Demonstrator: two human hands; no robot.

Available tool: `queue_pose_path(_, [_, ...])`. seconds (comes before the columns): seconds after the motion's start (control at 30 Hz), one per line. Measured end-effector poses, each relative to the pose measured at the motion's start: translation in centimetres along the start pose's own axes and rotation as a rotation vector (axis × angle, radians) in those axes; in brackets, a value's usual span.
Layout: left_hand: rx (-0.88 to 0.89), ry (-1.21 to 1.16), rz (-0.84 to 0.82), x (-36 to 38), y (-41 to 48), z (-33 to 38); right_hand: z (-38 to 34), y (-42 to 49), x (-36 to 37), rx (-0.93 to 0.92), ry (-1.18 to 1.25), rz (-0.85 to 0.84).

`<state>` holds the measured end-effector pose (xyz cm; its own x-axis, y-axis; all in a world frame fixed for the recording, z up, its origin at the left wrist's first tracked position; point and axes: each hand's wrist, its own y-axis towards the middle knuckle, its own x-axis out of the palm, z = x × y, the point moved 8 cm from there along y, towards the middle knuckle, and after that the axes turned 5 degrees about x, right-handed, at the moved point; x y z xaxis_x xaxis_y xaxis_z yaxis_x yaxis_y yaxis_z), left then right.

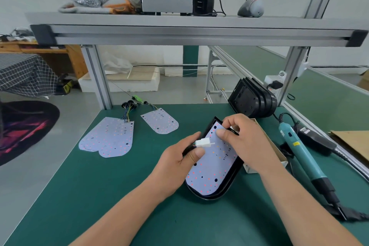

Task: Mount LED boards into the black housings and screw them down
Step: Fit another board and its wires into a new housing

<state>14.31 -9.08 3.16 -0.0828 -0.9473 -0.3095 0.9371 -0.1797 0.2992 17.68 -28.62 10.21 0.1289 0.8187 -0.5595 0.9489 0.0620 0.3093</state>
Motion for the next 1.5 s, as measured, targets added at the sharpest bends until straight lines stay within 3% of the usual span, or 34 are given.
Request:
queue_pose_path(0.13, [-0.013, -0.004, -0.014, 0.0, 0.2, 0.0, -0.5, 0.1, -0.4, -0.005, -0.067, 0.005])
queue_pose_path(0.33, [-0.019, -0.056, 0.005, -0.5, 0.0, 0.4, -3.3, -0.6, -0.3, -0.195, -0.18, 0.019])
queue_pose_path(0.5, [-0.12, -0.303, -0.012, 0.2, -0.3, -0.3, -3.2, -0.8, -0.4, -0.223, -0.029, -0.036])
queue_pose_path(0.67, [-0.195, -0.354, -0.025, -0.1, -0.1, -0.7, -0.9, 0.1, -0.4, -0.163, 0.189, -0.137])
queue_pose_path(0.87, [-0.192, -0.379, -0.003, -0.3, -0.2, -0.6, -0.8, 0.1, -0.4, -0.173, 0.284, -0.069])
queue_pose_path(0.97, [-0.168, -0.353, 0.025, -0.6, -0.2, -0.5, -1.1, -0.2, 0.1, -0.21, 0.185, -0.061])
queue_pose_path(1.1, [-0.137, -0.33, 0.109, -1.1, 0.0, -1.0, -1.0, -0.6, 0.3, -0.279, -0.011, 0.099])
queue_pose_path(1.23, [-0.118, -0.253, 0.161, -1.3, -0.1, -1.1, -0.3, -0.2, -0.2, -0.241, -0.039, 0.215])
queue_pose_path(1.37, [-0.095, -0.185, 0.106, -1.2, 0.0, -1.0, -0.4, -0.5, -0.3, -0.25, -0.072, 0.327])
queue_pose_path(1.5, [-0.143, -0.186, 0.101, -1.6, 0.2, -1.6, -0.5, -0.5, 0.1, -0.255, -0.066, 0.326])
